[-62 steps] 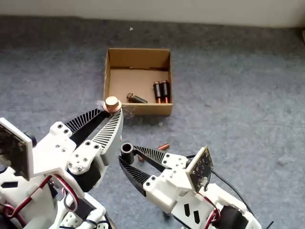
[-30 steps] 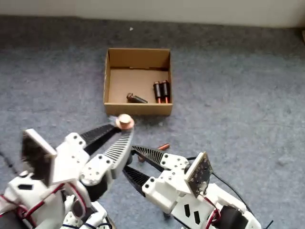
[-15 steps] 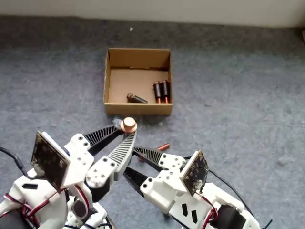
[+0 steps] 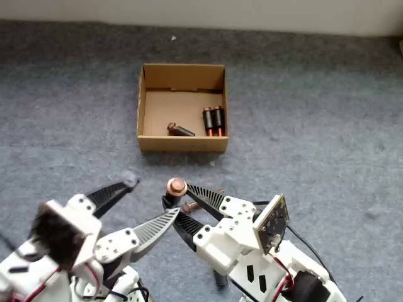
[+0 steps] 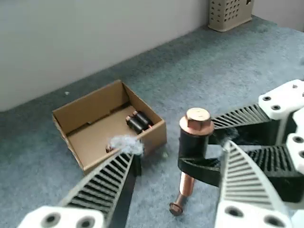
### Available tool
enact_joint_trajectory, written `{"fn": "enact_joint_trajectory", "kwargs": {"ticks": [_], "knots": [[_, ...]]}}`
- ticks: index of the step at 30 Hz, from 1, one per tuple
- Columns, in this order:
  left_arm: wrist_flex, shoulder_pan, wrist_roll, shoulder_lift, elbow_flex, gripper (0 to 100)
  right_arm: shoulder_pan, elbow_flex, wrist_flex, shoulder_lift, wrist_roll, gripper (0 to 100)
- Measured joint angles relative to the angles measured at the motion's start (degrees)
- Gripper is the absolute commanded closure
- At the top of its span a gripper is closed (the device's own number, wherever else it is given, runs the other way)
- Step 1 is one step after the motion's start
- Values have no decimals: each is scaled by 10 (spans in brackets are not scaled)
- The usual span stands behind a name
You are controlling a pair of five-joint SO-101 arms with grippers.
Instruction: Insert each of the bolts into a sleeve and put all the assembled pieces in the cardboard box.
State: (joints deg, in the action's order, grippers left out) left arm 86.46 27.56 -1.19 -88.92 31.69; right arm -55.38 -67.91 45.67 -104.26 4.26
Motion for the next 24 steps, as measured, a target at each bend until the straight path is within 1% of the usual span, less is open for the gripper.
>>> {"fn": "enact_joint_trajectory", "kwargs": {"ticks": [3,5,8,13,18,24], "knots": [[4,-48,4,-41,0,677,3,1,0,0,3,994],[24,-80,8,-62,0,679,13,1,0,0,3,994],[55,-128,25,-84,0,681,52,1,0,8,3,994],[63,-229,30,-110,21,681,108,8,-12,109,3,994],[53,-302,30,-131,113,681,162,55,-122,278,3,994],[-29,-389,30,-150,243,681,210,101,-290,515,3,994]]}}
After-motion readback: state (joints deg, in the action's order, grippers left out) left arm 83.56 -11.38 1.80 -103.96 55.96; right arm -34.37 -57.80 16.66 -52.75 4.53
